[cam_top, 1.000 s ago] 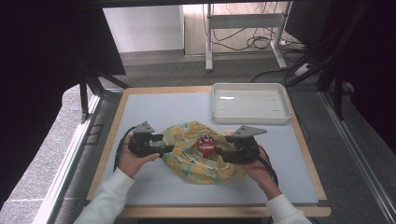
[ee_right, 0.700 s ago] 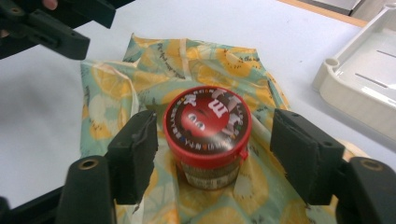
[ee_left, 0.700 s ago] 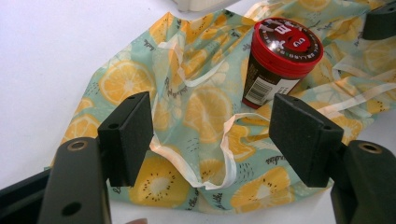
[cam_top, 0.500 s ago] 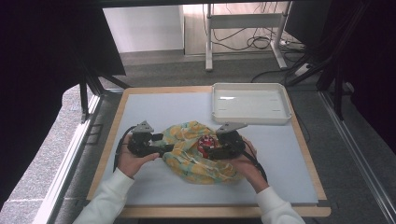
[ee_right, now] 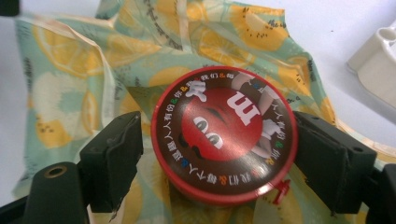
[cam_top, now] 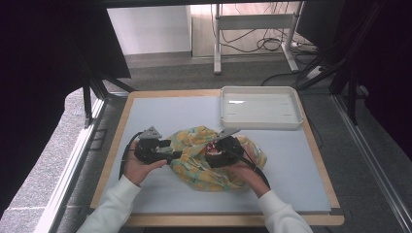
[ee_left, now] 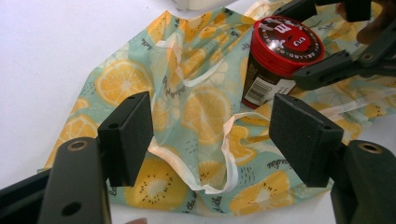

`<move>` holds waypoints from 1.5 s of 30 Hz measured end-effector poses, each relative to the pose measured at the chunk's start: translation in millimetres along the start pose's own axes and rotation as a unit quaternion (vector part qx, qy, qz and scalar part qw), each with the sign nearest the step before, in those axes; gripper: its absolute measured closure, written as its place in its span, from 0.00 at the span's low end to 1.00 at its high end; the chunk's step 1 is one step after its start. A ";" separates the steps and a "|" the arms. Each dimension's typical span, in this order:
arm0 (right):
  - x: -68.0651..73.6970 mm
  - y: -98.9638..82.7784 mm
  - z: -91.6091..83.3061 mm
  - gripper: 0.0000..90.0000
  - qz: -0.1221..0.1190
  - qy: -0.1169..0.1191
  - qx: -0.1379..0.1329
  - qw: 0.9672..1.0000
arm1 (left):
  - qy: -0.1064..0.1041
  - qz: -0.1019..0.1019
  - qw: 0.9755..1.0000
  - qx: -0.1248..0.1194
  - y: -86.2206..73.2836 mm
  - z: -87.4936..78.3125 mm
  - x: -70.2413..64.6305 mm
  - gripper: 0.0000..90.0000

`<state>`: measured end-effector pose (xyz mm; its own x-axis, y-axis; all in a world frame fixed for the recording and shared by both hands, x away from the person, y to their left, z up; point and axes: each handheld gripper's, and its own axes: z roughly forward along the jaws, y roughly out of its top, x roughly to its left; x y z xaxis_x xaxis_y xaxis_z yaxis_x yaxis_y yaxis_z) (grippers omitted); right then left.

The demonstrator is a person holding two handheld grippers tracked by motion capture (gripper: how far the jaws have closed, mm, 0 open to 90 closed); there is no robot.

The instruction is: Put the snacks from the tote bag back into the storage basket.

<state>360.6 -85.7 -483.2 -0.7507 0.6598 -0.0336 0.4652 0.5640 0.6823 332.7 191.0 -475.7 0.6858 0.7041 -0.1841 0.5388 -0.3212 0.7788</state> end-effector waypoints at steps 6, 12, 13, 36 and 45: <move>1.4 -0.3 9.9 0.25 0.001 -0.012 0.013 1.000 | -0.013 -0.009 1.000 -0.003 -0.3 2.0 2.5 0.34; 0.2 0.4 10.4 0.28 0.001 -0.011 0.020 1.000 | -0.011 -0.009 1.000 -0.001 -0.5 2.0 2.8 0.34; 0.2 0.4 10.4 0.28 0.001 -0.011 0.020 1.000 | -0.011 -0.010 1.000 -0.001 -0.5 1.8 3.1 0.34; -8.4 17.8 -39.9 0.29 0.002 0.028 -0.054 0.998 | -0.008 -0.010 1.000 0.000 -1.0 1.8 3.9 0.34; -8.9 20.2 -46.3 0.29 0.001 0.041 -0.065 0.997 | -0.007 -0.009 1.000 0.003 -0.9 1.6 3.7 0.34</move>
<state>354.9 -103.2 -435.3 -0.7881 0.6150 0.0252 0.4065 0.4893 0.7716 335.5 192.9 -478.0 0.6825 0.7008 -0.2076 0.5545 -0.3114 0.7717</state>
